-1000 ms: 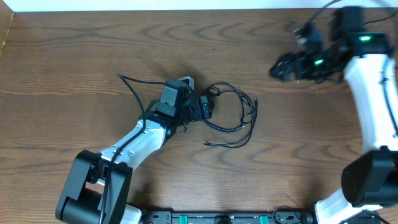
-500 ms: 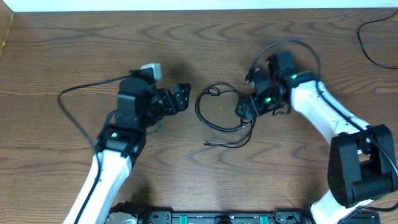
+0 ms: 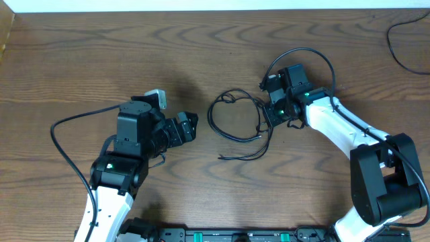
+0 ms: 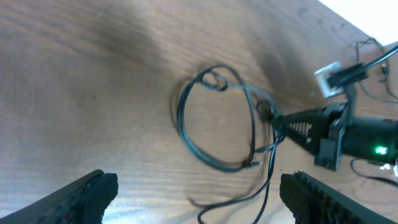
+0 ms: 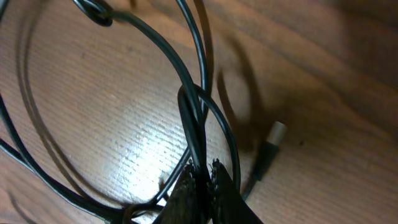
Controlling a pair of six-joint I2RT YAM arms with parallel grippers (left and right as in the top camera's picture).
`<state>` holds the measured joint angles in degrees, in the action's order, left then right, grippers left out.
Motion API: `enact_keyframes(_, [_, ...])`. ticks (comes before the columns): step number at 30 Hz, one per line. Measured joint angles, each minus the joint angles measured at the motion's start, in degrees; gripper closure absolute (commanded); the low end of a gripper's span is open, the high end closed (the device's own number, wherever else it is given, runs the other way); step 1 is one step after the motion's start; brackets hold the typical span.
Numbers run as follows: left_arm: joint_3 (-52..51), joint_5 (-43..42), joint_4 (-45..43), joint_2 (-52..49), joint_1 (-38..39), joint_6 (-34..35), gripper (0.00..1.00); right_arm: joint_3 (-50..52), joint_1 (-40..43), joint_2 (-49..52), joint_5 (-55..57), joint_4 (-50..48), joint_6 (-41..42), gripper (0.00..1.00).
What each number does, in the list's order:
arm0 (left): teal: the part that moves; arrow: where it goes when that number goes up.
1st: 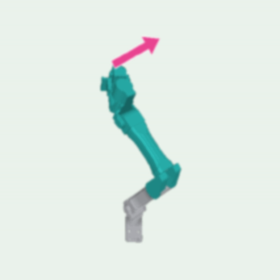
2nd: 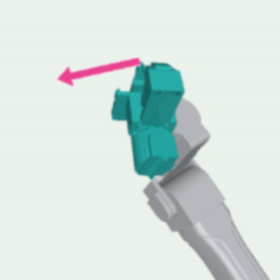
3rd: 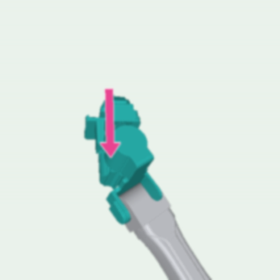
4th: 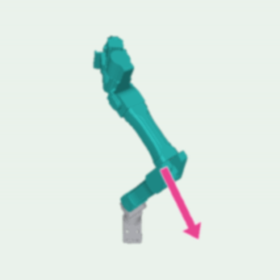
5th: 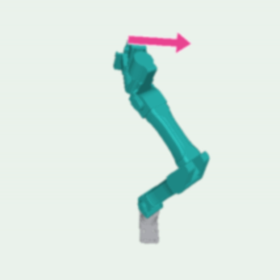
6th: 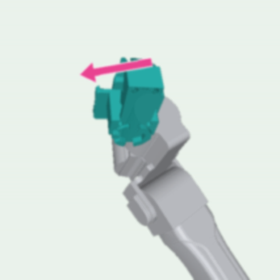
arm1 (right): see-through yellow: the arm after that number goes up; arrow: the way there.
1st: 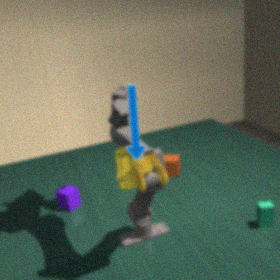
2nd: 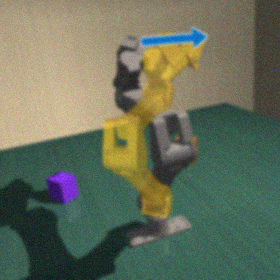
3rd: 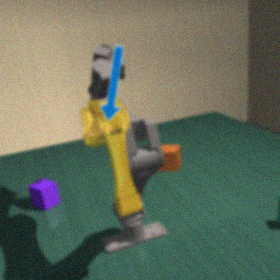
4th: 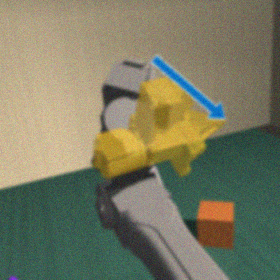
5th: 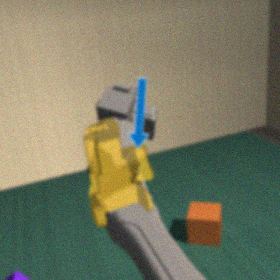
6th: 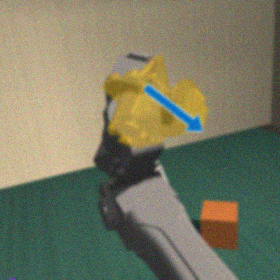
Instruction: Untangle cables
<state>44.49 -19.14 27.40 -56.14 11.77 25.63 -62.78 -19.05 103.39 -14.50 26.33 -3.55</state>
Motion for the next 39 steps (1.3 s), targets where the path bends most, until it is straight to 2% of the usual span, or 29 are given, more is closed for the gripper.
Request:
enact_keyframes(6, [0.0,0.0,3.56,0.0,0.0,0.0,0.09,0.0,0.17,0.0,-0.5,-2.19,0.55,0.99])
enact_keyframes(7, [0.0,0.0,3.87,0.0,0.0,0.0,0.09,0.0,0.22,0.0,-0.63,-2.32,0.61,0.89])
enact_keyframes(8, [0.0,0.0,4.11,0.0,0.0,0.0,0.09,0.0,0.31,0.0,-0.81,-2.38,0.66,0.71])
enact_keyframes(9, [0.0,0.0,4.24,0.0,0.0,0.0,0.09,0.0,0.46,0.0,-1.03,-2.45,1.01,0.42])
enact_keyframes(10, [0.0,0.0,4.31,0.0,0.0,0.0,0.08,0.0,0.59,0.0,-1.16,-2.47,1.18,0.32])
enact_keyframes(17, [0.0,0.02,4.33,0.0,0.0,0.0,0.08,0.0,0.02,0.09,-1.31,-4.02,1.49,0.27])
enact_keyframes(19, [0.0,0.02,4.31,0.0,0.0,0.0,0.08,0.0,-1.11,0.72,-1.33,-5.27,1.51,0.29])
enact_keyframes(21, [0.0,0.13,4.35,0.0,0.0,0.0,0.08,0.0,-2.38,2.23,-1.07,-6.56,1.49,0.43])
enact_keyframes(23, [0.0,0.15,4.35,0.0,0.0,0.0,0.08,0.0,-3.32,4.02,-0.66,-7.43,1.57,0.81])
enact_keyframes(24, [0.0,0.17,4.39,0.0,0.0,0.0,0.08,0.0,-3.61,4.87,-0.15,-7.76,1.66,0.94])
enact_keyframes(25, [0.0,0.15,4.44,0.0,0.0,0.0,0.08,0.0,-3.72,5.7,0.44,-8.02,1.66,0.99])
enact_keyframes(32, [0.0,0.17,4.59,0.0,0.0,0.0,0.08,-0.31,-2.51,4.37,4.9,-6.01,1.84,0.99])
enact_keyframes(39, [0.0,0.17,4.57,0.0,0.0,0.0,0.08,-6.75,3.61,-11.15,16.46,-4.68,1.84,0.99])
